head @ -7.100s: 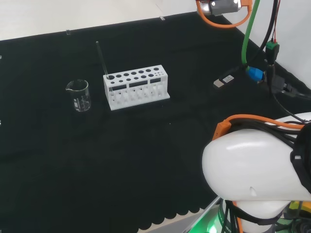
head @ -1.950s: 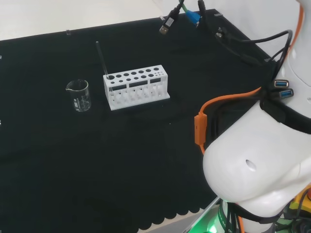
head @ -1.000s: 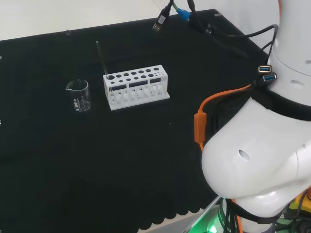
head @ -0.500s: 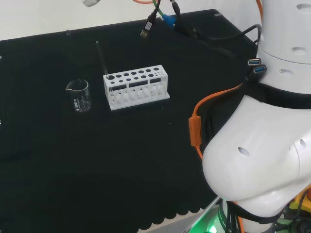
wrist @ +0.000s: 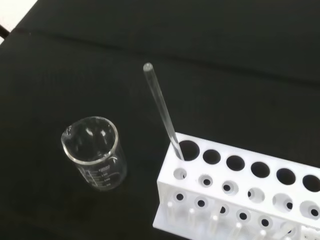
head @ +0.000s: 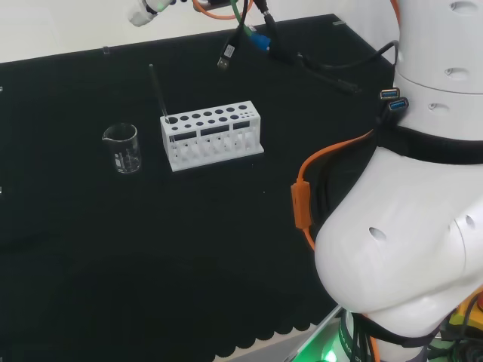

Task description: Take the glass rod from the white test tube rack.

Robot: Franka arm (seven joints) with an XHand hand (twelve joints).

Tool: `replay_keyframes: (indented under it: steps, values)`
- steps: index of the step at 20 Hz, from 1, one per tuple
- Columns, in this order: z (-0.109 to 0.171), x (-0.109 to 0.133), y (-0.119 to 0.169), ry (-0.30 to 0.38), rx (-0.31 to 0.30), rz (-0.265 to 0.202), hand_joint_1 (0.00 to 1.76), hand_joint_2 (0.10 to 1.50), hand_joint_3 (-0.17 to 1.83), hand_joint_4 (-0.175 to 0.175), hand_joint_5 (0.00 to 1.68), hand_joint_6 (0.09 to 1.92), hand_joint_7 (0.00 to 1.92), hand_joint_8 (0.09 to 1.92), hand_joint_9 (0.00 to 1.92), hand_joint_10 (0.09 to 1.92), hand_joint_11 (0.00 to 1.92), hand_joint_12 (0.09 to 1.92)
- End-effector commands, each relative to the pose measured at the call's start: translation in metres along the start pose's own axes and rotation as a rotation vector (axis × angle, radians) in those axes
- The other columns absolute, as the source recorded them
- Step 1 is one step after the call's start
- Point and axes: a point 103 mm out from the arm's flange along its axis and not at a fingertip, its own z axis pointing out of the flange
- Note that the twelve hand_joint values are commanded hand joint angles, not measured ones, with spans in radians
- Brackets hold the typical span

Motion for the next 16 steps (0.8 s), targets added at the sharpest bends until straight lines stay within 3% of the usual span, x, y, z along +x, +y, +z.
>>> replay_keyframes:
  steps: [1,16]
  values:
    - [0.012,-0.002,0.005,-0.001,0.014,-0.004,0.41,0.82,0.19,0.007,0.34,0.09,0.27,0.82,0.51,0.89,0.49,1.38]
    - [0.034,0.003,0.023,0.000,0.035,-0.012,0.40,0.82,0.19,0.004,0.34,0.09,0.29,0.83,0.53,0.88,0.50,1.38]
